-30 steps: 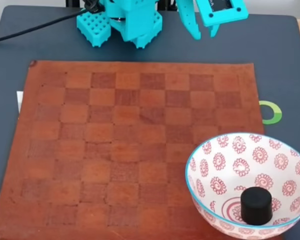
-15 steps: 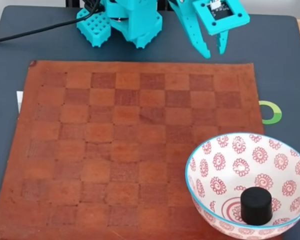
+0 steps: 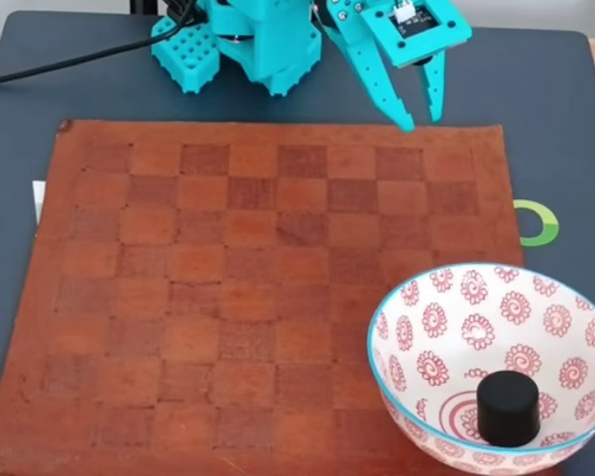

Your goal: Grasp a black cylinder and put it in a bowl.

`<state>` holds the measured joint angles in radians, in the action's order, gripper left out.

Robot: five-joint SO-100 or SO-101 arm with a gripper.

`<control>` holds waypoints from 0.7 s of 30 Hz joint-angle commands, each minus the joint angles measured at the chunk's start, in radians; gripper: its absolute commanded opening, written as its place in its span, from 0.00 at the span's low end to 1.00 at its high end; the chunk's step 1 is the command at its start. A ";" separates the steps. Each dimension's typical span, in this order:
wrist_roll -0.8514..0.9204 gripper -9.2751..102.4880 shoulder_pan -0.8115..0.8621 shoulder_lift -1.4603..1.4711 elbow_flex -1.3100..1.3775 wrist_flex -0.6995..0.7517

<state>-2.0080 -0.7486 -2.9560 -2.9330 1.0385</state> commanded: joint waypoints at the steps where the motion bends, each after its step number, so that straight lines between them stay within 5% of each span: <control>1: -0.008 0.13 -0.005 -0.072 -0.031 -0.008; 21: -0.005 0.13 -0.005 -0.489 -0.256 0.086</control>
<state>-2.0064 -0.7486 -3.3916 -3.1953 1.1137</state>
